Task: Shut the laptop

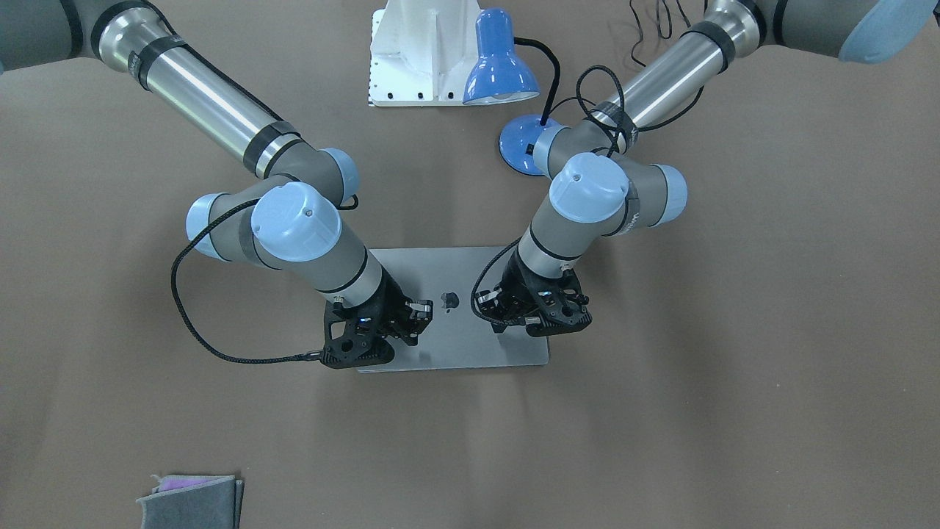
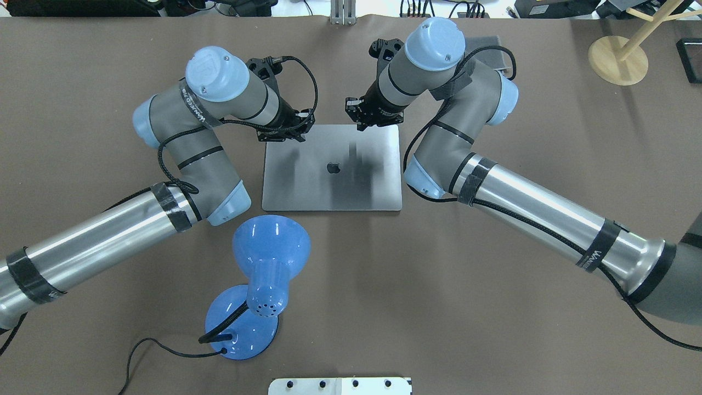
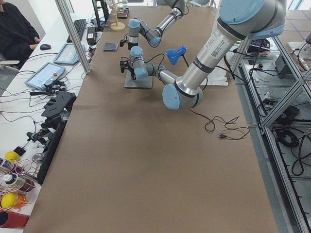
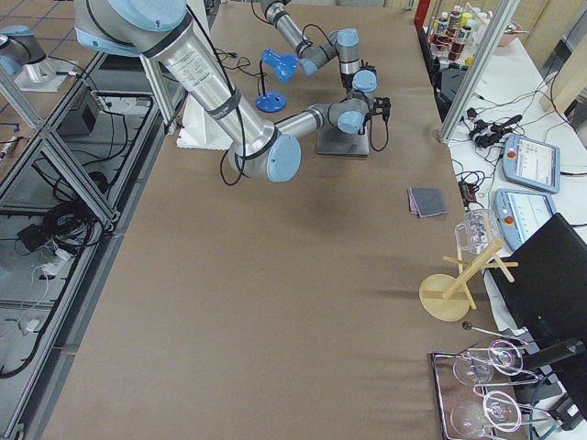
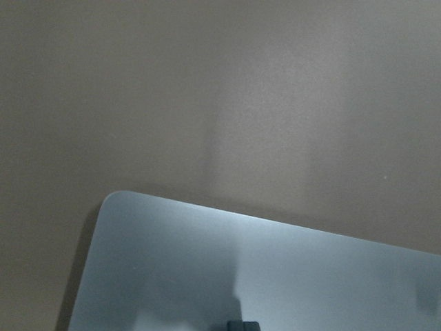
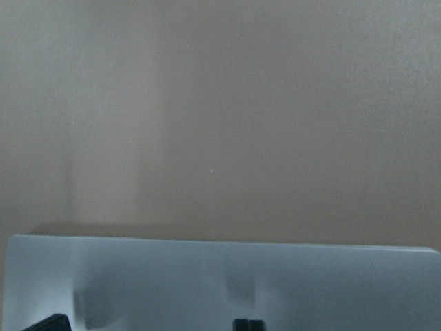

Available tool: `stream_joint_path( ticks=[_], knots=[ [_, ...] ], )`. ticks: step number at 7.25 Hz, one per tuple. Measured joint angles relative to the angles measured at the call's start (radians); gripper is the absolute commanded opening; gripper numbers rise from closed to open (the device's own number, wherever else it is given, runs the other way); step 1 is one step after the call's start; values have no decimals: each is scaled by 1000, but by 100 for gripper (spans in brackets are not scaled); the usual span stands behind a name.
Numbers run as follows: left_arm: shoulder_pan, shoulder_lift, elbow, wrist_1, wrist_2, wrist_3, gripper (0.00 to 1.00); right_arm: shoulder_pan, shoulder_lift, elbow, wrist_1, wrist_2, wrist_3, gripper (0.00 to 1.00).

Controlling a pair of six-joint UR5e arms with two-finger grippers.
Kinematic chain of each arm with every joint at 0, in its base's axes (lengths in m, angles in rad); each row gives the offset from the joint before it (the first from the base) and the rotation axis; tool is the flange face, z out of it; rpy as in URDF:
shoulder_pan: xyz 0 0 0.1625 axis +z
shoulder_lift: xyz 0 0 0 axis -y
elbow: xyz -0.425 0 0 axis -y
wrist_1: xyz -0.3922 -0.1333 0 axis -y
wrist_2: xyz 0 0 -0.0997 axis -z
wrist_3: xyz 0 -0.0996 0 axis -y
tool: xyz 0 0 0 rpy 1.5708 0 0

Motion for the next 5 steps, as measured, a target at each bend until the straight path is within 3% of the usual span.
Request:
stream_joint_path(
  ticks=[2, 3, 5],
  knots=[
    [-35, 19, -62, 37, -39, -14, 99, 62, -33, 65, -61, 122, 0, 100],
    [-62, 53, -109, 82, -63, -5, 99, 97, -69, 139, -150, 160, -7, 100],
    [-147, 170, -263, 242, -133, 123, 99, 201, -202, 295, -304, 175, -104, 100]
  ],
)
